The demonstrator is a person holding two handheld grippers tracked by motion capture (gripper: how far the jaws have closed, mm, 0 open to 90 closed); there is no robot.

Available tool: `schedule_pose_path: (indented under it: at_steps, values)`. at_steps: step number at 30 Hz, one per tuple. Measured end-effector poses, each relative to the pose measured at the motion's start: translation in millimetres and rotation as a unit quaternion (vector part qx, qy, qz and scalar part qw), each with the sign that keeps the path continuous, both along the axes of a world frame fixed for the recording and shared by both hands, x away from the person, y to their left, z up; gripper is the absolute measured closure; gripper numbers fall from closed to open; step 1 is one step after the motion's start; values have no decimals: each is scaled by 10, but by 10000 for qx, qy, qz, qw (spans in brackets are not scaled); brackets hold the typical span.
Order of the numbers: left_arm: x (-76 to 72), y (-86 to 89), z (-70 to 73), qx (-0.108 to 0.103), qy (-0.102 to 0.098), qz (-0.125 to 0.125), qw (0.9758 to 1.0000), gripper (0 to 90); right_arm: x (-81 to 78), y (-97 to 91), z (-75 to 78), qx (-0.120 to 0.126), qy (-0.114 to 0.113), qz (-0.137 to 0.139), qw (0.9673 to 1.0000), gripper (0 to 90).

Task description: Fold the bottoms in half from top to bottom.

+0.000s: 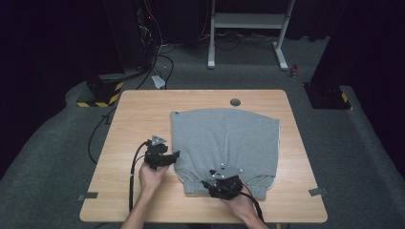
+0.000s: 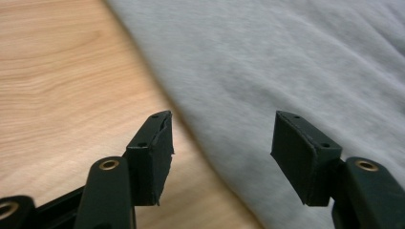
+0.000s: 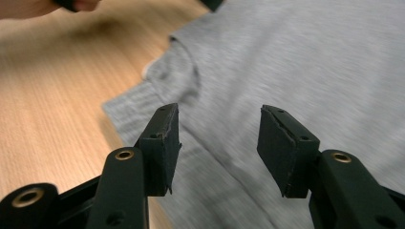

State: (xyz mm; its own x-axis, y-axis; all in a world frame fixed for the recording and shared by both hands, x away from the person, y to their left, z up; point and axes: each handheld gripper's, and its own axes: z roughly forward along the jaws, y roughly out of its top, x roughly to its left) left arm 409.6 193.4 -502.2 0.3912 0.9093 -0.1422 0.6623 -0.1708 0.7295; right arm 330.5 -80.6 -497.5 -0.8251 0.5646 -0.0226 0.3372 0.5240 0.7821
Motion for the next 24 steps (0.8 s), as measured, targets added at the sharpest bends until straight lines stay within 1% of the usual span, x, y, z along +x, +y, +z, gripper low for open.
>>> schedule_pose_path:
  at_steps: [1,2,3,4,5,6,7,8,9,10,11,12,13,14,15,16,18,19,20,21,22,23,24]
  values:
    - [26,17,-19,-53,45,56,10000,397,0,0,0,0,0,0,10000,486]
    - [81,38,-60,-5,187,99,9998,395,0,101,-17,-40,13,109,9999,481]
    - [81,38,-60,-5,187,99,9998,383,0,101,-17,-40,13,109,9999,481]
    - [127,30,-81,108,279,103,9995,383,-4,149,-28,-65,30,153,9999,478]
    - [151,26,-85,143,298,99,9994,377,-10,209,-43,-87,53,213,9997,472]
    - [183,18,-84,129,298,107,9994,377,-12,244,-54,-115,69,256,9996,465]
    - [206,14,-78,68,245,135,9996,375,-18,292,-68,-165,104,298,9994,459]
    - [226,20,-74,-45,185,180,9997,382,-23,335,-84,-200,121,340,9991,451]
    - [269,21,-66,-27,276,168,9995,381,-34,376,-96,-216,170,375,9989,442]
    - [320,7,-68,47,324,164,9993,366,-43,415,-107,-236,193,417,9987,433]
    - [349,0,-77,66,252,211,9994,367,-54,466,-121,-279,182,479,9983,425]
    - [381,5,-83,-19,271,271,9993,379,-67,503,-129,-324,188,502,9980,419]
    - [437,5,-89,-1,387,294,9988,375,-74,537,-139,-344,173,526,9979,410]
    - [475,-2,-94,58,434,313,9985,363,-76,565,-148,-356,194,538,9977,403]
    - [506,-13,-98,85,399,367,9985,364,-76,585,-156,-350,217,545,9977,398]
    - [553,-22,-91,72,458,419,9980,375,-73,607,-166,-375,231,554,9975,392]
    - [614,-51,-82,142,486,420,9978,364,-78,646,-187,-480,174,541,9972,388]
    - [634,-57,-83,73,372,494,9981,371,-80,657,-193,-521,159,528,9971,388]
    - [651,-45,-89,10,351,555,9978,380,-77,666,-196,-543,141,519,9971,389]
    - [677,-28,-108,-104,384,654,9971,380,-74,669,-197,-550,128,519,9971,390]
    - [703,-1,-127,-169,360,758,9963,380,-73,674,-200,-548,132,514,9971,391]
    - [714,5,-132,-162,329,842,9958,388,-78,680,-205,-564,132,500,9971,394]
    - [734,11,-132,-126,329,861,9957,390,-83,685,-207,-605,105,491,9969,395]
